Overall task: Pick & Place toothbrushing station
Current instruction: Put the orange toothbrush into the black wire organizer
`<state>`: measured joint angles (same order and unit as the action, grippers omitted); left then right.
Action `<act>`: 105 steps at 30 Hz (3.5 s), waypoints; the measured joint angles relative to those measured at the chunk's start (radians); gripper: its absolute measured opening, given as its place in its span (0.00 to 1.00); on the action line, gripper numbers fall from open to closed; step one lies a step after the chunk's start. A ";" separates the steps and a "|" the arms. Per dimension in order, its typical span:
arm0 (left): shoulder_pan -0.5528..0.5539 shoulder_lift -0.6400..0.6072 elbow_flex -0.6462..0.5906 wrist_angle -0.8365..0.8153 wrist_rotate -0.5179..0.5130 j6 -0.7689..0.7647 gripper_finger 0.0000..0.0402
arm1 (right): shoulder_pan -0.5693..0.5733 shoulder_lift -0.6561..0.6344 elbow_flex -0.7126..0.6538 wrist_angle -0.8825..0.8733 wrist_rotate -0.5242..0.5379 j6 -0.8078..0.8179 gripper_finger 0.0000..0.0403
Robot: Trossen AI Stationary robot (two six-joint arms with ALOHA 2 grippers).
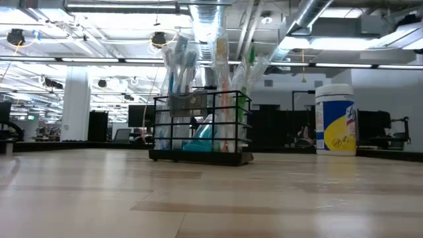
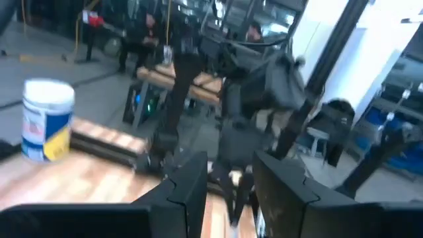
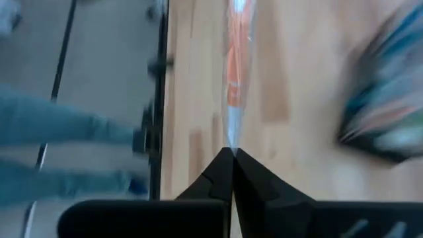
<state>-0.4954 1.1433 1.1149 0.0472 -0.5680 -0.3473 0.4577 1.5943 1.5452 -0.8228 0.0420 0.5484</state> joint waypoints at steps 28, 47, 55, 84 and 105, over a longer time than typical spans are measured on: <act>0.637 -0.062 0.136 -0.491 0.979 0.073 0.29 | -0.301 0.287 0.791 -0.663 -0.150 -0.432 0.00; 0.719 0.124 0.158 -0.561 1.413 0.025 0.29 | -0.366 0.293 0.791 -0.594 -0.176 -0.532 0.00; 0.724 0.122 0.158 -0.546 1.416 -0.001 0.29 | -0.367 0.293 0.791 -0.567 -0.207 -0.541 0.00; 0.719 0.178 0.157 -0.727 1.413 0.078 0.29 | -0.375 0.347 0.791 -0.543 -0.195 -0.586 0.00; 0.685 0.207 0.156 -0.745 1.445 0.119 0.04 | -0.372 0.345 0.796 -0.530 -0.213 -0.586 0.00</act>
<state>0.1894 1.3502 1.2713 -0.6975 0.8770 -0.2279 0.0856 1.9392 2.3414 -1.3532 -0.1708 -0.0379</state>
